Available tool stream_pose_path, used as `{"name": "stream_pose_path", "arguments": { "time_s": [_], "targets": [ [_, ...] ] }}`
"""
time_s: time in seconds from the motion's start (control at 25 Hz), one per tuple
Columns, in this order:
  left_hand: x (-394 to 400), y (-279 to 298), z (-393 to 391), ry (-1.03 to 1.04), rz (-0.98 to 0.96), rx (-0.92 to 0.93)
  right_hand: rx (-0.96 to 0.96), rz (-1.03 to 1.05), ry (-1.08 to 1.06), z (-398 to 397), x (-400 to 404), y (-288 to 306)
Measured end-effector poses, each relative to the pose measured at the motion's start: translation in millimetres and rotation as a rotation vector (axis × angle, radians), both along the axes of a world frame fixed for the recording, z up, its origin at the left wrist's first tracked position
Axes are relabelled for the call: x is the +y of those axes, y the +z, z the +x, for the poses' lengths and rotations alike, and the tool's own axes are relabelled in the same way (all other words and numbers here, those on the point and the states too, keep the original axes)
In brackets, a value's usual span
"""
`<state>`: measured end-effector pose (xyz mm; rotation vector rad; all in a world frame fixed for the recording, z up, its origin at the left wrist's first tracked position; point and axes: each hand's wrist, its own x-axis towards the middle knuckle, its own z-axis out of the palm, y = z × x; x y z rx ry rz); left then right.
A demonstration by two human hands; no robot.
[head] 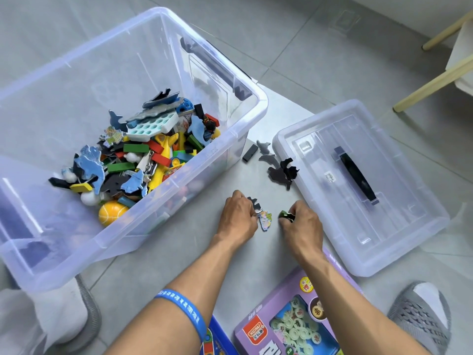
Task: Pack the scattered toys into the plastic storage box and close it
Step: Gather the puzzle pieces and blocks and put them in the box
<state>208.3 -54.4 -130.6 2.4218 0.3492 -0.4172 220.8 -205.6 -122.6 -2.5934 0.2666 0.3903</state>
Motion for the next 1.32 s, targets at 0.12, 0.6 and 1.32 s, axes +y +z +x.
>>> {"name": "stream_pose_path", "arguments": {
  "time_s": [0.12,0.6,1.32],
  "targets": [
    [-6,0,-7,0.089,-0.037,0.040,0.090,0.155,-0.055,-13,4,4],
    [-4,12,-52,0.609,-0.306,0.094,0.093,0.087,0.009,-33,27,-7],
    [136,229,-55,0.806,0.022,-0.531,-0.094,0.456,-0.042,41,149,236]
  ]
}}
